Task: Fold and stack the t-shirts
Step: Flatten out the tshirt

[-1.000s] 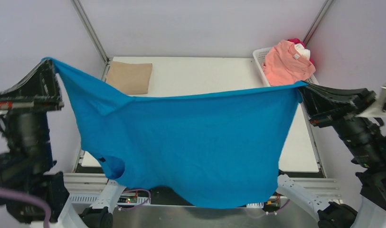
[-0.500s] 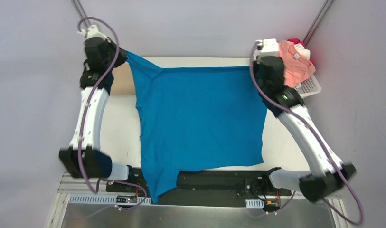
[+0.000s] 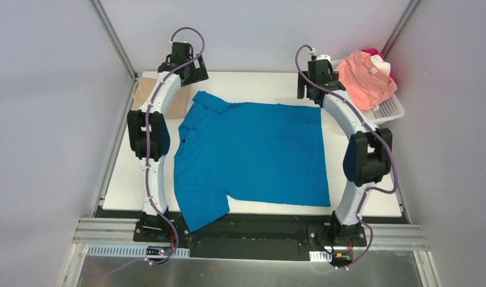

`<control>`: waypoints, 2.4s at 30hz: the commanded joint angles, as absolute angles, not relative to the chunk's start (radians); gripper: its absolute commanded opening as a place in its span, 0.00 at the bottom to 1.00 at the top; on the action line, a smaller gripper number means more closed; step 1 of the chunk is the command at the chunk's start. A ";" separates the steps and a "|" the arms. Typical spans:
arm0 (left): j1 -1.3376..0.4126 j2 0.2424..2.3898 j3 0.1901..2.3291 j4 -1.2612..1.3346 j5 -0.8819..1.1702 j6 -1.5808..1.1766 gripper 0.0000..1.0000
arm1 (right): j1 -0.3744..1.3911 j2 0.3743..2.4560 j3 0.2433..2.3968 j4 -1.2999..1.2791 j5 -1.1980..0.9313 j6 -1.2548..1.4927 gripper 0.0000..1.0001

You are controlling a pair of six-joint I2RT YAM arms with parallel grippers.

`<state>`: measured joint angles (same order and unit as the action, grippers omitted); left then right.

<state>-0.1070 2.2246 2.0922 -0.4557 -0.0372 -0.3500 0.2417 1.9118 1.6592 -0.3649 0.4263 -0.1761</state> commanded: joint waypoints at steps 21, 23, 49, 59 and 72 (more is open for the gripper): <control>-0.245 1.678 1.200 -0.321 0.035 -0.558 0.99 | 0.294 1.621 1.006 -0.225 -0.111 0.410 1.00; -0.247 1.664 1.123 -0.278 0.062 -0.578 0.99 | 0.292 1.636 0.984 -0.250 -0.056 0.424 1.00; -0.319 1.201 0.800 -0.256 0.160 -0.685 0.99 | 0.240 1.298 0.829 -0.443 0.077 0.468 1.00; -0.318 1.718 1.304 -0.230 0.141 -0.718 0.99 | 0.373 1.445 0.890 -0.261 -0.025 0.423 1.00; -0.319 2.084 1.572 -0.113 0.137 -0.770 0.99 | 0.385 1.640 0.927 -0.247 -0.011 0.405 0.99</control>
<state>-0.3088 2.0731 1.5352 -0.1890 0.1226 -0.7349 0.3840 1.6028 0.9154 -0.2481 -0.0193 0.4274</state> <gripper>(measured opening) 0.990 0.994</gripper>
